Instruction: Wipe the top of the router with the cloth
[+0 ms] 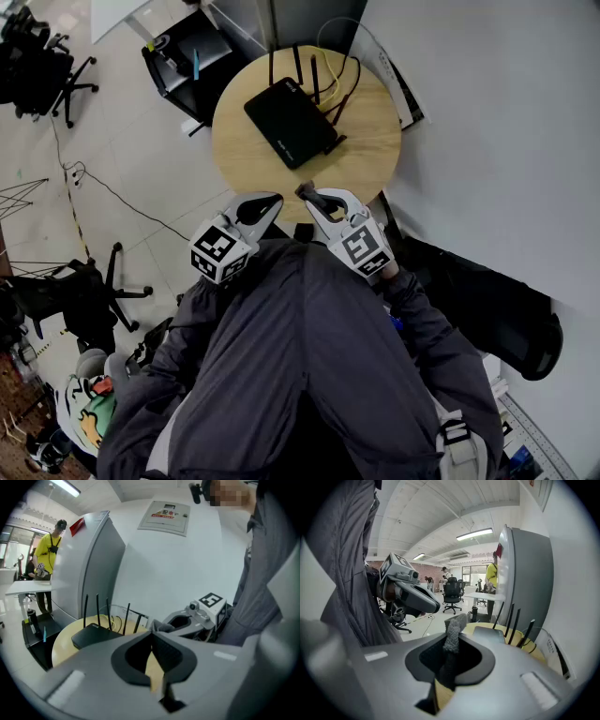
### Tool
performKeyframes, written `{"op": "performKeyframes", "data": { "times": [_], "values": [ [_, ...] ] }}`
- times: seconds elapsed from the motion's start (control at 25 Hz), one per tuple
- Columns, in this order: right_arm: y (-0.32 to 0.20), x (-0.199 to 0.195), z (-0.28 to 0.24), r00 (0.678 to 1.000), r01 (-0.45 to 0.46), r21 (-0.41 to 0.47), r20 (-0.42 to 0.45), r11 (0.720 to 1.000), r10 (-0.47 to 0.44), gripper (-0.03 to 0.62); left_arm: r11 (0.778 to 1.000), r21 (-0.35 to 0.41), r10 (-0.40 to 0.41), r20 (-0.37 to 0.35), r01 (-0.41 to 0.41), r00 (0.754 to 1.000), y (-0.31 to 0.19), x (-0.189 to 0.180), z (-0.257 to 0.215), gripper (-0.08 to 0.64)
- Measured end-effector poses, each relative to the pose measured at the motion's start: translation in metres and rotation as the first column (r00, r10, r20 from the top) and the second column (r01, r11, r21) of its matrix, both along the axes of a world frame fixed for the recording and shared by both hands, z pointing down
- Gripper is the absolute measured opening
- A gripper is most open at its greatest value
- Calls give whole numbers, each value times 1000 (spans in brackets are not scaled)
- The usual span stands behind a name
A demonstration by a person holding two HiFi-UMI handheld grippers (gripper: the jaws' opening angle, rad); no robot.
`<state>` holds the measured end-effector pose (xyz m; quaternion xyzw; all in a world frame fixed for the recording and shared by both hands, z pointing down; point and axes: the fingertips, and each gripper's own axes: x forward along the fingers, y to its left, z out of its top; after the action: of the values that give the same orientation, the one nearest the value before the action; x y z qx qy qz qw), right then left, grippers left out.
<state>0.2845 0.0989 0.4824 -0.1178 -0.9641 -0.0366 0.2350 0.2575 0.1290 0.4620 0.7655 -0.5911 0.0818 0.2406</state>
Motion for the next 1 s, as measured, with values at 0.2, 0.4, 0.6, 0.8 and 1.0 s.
{"op": "performKeyframes", "data": {
  "times": [0.2,0.4,0.6,0.8,1.0],
  "values": [
    [-14,-28,1,1000,-23,1,-4,1000,23,34,1000,8,16,0,-16,1000,-13,-27,-2,-9],
    [-26,-68,8,994,-97,-16,-43,995,96,34,998,8,70,-26,-70,997,-23,-72,1,-9],
    [-49,-135,17,969,-228,-14,-98,974,225,34,979,-14,203,-19,-204,979,-46,-140,4,-9],
    [-68,-193,19,886,-444,-29,-167,896,433,34,907,1,420,-54,-421,906,-67,-206,0,-9],
    [-78,-236,22,782,-607,-32,-203,794,589,34,828,10,559,-84,-561,825,-74,-265,-1,-9]
  ]
}}
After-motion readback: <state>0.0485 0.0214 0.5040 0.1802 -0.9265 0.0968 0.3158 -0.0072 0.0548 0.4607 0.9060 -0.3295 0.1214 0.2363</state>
